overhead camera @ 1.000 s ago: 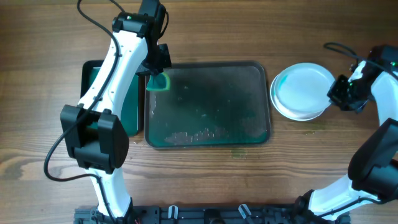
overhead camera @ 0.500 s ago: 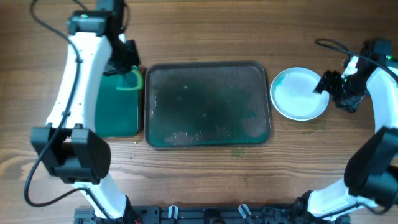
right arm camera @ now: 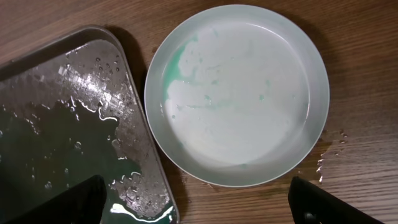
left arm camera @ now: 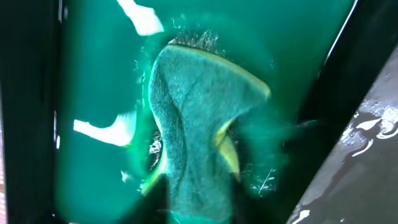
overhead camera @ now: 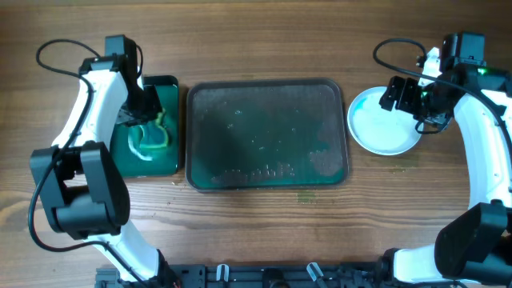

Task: Clean dirty plates on tray and stack at the side
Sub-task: 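Drop the sponge back into the green tray with the left gripper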

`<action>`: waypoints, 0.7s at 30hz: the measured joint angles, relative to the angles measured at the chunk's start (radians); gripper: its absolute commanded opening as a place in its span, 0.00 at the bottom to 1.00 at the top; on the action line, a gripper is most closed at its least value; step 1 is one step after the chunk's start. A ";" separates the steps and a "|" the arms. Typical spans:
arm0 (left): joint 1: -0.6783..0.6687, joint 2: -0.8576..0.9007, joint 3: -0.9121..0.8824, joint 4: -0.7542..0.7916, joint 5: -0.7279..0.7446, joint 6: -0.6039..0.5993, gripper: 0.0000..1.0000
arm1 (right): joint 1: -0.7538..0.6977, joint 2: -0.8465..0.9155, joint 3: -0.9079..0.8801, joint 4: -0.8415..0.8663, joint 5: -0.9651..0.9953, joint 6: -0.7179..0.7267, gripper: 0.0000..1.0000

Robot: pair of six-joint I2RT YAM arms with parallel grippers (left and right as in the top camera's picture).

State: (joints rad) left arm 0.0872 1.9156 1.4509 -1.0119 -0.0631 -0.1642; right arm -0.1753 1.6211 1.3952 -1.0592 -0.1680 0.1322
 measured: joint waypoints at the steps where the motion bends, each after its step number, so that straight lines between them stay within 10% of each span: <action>1: 0.000 0.000 -0.006 0.000 0.000 0.005 1.00 | 0.000 0.000 0.000 -0.002 0.000 -0.003 0.94; 21: 0.000 -0.094 0.061 -0.106 0.035 -0.024 1.00 | 0.000 -0.512 0.002 -0.131 0.000 -0.040 1.00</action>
State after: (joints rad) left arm 0.0872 1.8214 1.5124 -1.1183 -0.0284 -0.1886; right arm -0.1753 1.1095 1.3968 -1.1900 -0.1680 0.0917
